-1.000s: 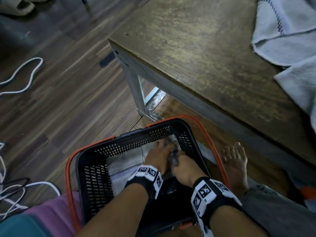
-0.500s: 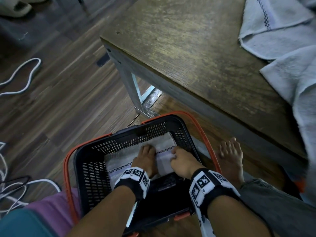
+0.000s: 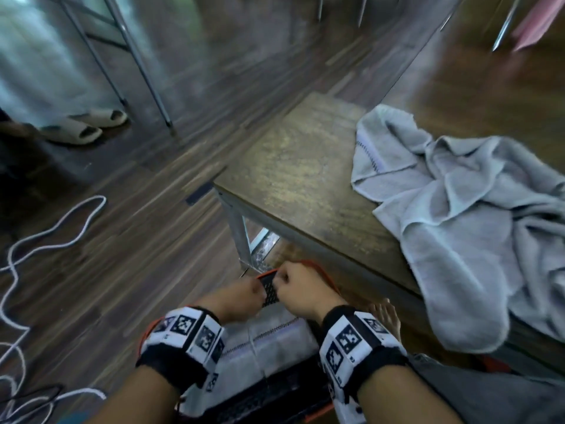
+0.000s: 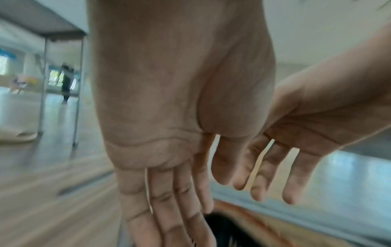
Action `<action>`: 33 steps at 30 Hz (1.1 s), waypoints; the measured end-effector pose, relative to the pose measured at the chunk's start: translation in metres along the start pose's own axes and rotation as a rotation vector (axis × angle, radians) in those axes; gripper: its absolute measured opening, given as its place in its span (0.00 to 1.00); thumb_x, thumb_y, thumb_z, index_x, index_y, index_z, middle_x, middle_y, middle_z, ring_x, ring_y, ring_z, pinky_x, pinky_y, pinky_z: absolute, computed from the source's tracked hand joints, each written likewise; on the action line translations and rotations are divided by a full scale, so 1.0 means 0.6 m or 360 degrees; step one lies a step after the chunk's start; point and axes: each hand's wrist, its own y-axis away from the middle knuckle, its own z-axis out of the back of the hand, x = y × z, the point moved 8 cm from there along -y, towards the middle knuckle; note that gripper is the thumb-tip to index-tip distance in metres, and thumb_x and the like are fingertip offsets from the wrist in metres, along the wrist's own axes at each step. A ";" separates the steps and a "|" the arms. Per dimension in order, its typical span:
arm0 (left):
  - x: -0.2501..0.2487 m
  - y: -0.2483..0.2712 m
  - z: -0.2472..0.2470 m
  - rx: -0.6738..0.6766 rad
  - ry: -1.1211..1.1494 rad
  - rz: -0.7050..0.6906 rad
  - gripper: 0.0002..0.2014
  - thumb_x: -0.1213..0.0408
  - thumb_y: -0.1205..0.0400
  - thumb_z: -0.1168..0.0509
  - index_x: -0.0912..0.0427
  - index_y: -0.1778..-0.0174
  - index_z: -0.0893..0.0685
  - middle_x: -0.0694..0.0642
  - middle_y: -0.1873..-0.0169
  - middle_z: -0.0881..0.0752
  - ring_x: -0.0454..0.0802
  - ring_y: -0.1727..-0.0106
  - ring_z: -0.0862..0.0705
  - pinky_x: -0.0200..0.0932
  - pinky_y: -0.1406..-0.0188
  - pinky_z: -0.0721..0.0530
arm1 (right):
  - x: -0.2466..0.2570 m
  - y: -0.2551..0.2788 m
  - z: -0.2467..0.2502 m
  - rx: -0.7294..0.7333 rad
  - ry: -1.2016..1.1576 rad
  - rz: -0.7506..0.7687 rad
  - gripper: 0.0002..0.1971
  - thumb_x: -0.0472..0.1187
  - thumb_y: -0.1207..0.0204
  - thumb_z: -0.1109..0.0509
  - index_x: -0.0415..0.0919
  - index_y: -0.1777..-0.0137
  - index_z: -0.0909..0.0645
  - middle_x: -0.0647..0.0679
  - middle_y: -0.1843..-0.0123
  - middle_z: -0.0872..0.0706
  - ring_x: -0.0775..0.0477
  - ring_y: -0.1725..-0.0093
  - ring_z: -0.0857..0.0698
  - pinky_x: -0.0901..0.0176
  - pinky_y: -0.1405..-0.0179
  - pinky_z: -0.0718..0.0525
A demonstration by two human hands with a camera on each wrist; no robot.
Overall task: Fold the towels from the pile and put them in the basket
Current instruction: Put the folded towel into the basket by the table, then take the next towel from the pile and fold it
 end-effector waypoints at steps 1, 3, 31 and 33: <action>-0.028 0.022 0.032 -0.0025 0.0002 -0.0018 0.13 0.62 0.14 0.44 0.59 0.45 0.15 0.58 0.53 0.11 0.56 0.59 0.16 0.45 0.60 0.18 | 0.026 0.020 0.029 -0.0071 -0.0018 0.0053 0.11 0.43 0.15 0.39 0.37 0.45 0.18 0.38 0.46 0.13 0.39 0.51 0.14 0.55 0.55 0.23; -0.095 0.062 0.094 -0.0165 0.0026 -0.0137 0.12 0.63 0.14 0.42 0.60 0.43 0.14 0.59 0.53 0.10 0.59 0.54 0.12 0.49 0.56 0.14 | 0.073 0.070 0.093 -0.0161 -0.0094 0.0135 0.12 0.43 0.16 0.39 0.36 0.45 0.17 0.36 0.46 0.12 0.36 0.48 0.12 0.51 0.55 0.20; -0.875 0.013 -0.221 -0.0146 -0.0949 -0.1285 0.11 0.55 0.23 0.34 0.60 0.55 0.22 0.59 0.55 0.16 0.61 0.52 0.15 0.54 0.55 0.15 | -0.537 0.491 0.489 -0.1239 0.0011 -0.0488 0.22 0.53 0.26 0.23 0.51 0.41 0.31 0.52 0.44 0.23 0.50 0.46 0.25 0.64 0.62 0.32; -0.887 0.008 -0.221 -0.0126 -0.0995 -0.1359 0.09 0.58 0.23 0.34 0.61 0.61 0.21 0.59 0.60 0.15 0.59 0.56 0.15 0.50 0.61 0.18 | -0.544 0.482 0.500 -0.1189 -0.0021 -0.0522 0.34 0.57 0.32 0.19 0.49 0.33 0.34 0.50 0.42 0.22 0.48 0.46 0.24 0.63 0.61 0.28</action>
